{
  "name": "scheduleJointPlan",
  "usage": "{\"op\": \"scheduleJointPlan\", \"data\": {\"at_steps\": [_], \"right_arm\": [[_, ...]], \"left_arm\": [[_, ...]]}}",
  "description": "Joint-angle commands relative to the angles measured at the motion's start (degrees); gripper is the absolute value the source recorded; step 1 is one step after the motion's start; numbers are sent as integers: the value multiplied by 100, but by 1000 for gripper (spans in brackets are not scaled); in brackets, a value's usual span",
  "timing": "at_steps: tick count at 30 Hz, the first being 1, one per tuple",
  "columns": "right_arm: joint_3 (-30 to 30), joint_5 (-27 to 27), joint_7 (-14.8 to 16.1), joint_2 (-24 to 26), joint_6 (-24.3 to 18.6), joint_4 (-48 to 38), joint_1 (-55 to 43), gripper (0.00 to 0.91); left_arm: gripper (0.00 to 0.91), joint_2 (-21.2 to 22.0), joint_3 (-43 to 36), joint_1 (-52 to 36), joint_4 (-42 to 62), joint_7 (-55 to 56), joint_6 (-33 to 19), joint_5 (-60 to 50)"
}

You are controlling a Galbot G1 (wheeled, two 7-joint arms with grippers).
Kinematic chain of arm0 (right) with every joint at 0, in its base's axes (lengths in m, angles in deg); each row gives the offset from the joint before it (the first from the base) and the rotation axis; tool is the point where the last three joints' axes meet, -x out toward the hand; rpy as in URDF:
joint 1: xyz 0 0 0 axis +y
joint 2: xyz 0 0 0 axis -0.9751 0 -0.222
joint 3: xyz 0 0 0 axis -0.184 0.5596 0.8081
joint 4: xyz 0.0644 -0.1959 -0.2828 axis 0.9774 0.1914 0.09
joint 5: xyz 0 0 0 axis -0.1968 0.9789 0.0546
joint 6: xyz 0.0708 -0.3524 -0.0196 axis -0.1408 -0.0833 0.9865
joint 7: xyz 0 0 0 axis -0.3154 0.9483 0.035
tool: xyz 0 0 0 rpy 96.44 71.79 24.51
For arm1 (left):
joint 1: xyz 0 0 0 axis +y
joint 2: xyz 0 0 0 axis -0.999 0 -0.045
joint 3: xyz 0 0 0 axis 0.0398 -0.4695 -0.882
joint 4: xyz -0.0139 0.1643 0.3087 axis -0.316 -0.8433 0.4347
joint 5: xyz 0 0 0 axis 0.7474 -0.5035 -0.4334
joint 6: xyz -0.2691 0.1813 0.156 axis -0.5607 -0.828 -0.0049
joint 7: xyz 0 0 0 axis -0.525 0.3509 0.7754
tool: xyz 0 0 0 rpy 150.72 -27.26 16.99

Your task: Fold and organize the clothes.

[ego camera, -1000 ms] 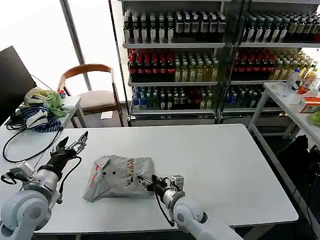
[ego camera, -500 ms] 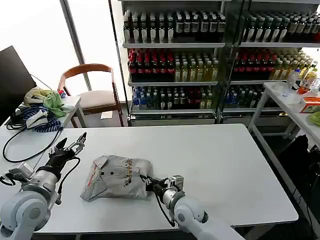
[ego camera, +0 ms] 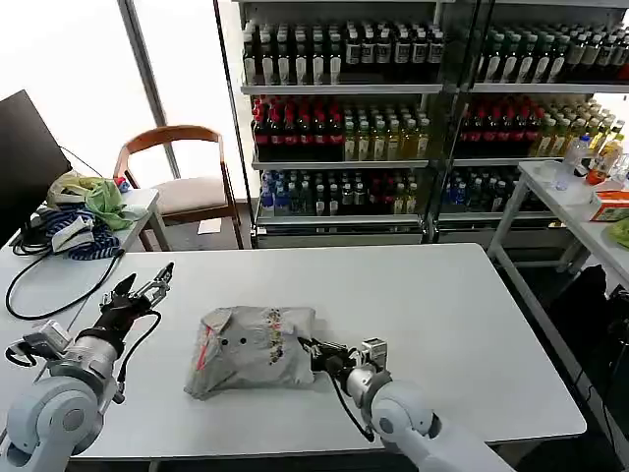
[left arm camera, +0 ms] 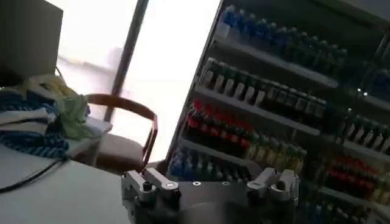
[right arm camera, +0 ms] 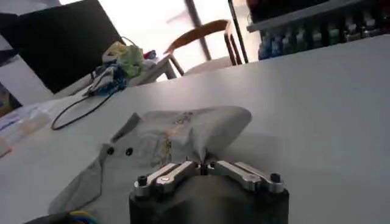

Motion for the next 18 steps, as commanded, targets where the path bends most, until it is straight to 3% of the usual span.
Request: {"op": "scheduleJointPlan", "data": {"at_steps": [1, 8, 9, 10, 11, 18], "right_arm": [[-569, 130, 92, 896, 152, 301, 285, 0], [-827, 238, 151, 957, 227, 300, 455, 0], [-827, 285, 175, 938, 241, 334, 470, 141], [-828, 327, 175, 918, 242, 349, 477, 443], [-845, 418, 167, 874, 253, 373, 499, 907], [-1083, 664, -72, 900, 189, 532, 721, 907]], "left_arm": [[907, 9, -83, -12, 6, -5, 0, -20], [907, 41, -174, -14, 46, -40, -3, -67], [907, 40, -184, -13, 53, -41, -2, -79], [907, 39, -190, -17, 65, -39, -2, -89], [907, 37, -195, -21, 63, -31, -2, -87], [907, -40, -169, 30, 4, -34, -5, -85]]}}
